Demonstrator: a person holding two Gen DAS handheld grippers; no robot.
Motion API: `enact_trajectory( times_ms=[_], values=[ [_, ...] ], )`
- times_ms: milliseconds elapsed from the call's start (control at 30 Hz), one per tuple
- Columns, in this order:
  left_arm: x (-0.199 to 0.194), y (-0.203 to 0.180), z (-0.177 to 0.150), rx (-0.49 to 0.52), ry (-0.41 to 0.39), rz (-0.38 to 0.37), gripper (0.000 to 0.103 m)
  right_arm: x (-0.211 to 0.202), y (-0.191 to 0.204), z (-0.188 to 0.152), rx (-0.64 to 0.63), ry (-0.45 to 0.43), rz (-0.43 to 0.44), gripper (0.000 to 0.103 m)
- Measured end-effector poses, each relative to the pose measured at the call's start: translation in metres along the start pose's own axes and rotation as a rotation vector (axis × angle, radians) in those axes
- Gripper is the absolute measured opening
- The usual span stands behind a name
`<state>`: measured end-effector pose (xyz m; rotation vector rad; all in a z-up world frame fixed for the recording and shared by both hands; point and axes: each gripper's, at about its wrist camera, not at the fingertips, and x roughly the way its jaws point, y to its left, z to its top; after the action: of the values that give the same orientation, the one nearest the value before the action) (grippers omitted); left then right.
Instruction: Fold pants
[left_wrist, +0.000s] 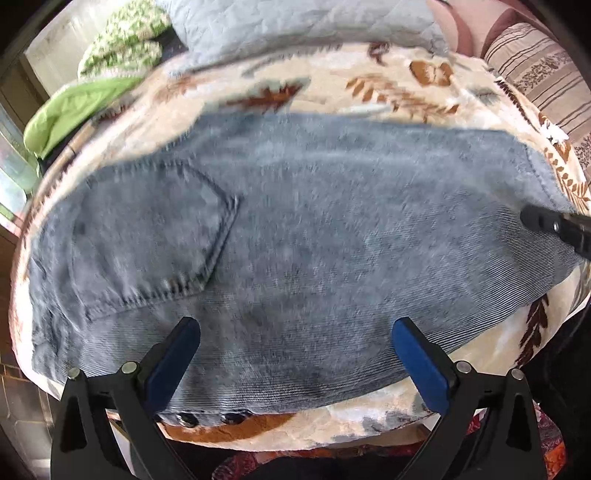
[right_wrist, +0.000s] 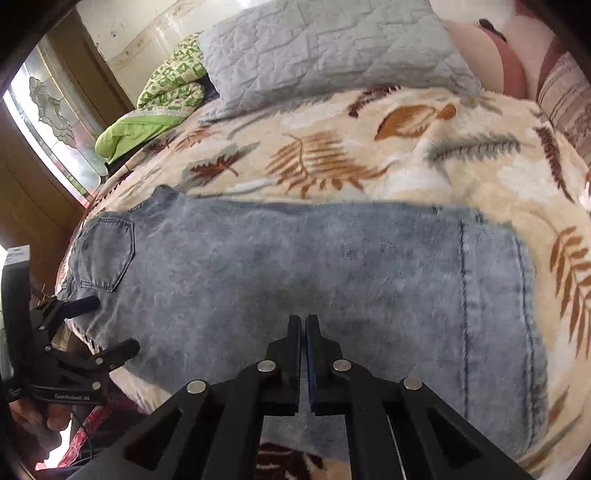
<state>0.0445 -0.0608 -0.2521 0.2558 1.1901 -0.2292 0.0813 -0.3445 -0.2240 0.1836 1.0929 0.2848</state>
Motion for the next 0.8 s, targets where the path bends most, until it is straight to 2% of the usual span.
enact_trajectory(
  times_ms=[67, 167, 267, 367, 567, 667, 800],
  values=[
    [0.003, 0.001, -0.003, -0.007, 0.004, -0.010, 0.103, 0.010, 0.003, -0.007, 0.000, 0.046, -0.019, 0.005],
    [0.001, 0.000, -0.003, -0.002, 0.005, 0.000, 0.103, 0.012, 0.009, -0.010, -0.046, 0.036, -0.051, 0.005],
    [-0.006, 0.000, -0.001, -0.003, -0.007, -0.001, 0.103, 0.005, 0.001, -0.008, -0.003, 0.033, -0.011, 0.005],
    [-0.020, -0.001, -0.005, -0.001, -0.048, -0.023, 0.103, -0.016, -0.016, -0.004, 0.072, -0.035, 0.029, 0.005],
    [-0.040, -0.019, -0.001, 0.050, -0.110, -0.092, 0.103, -0.075, -0.090, -0.015, 0.380, -0.224, 0.113, 0.006],
    [-0.039, -0.032, 0.003, 0.085, -0.117, -0.121, 0.103, -0.095, -0.128, -0.036, 0.547, -0.277, 0.166, 0.006],
    [-0.023, -0.046, 0.008, 0.127, -0.094, -0.123, 0.103, -0.115, -0.160, -0.064, 0.710, -0.333, 0.208, 0.007]
  ],
)
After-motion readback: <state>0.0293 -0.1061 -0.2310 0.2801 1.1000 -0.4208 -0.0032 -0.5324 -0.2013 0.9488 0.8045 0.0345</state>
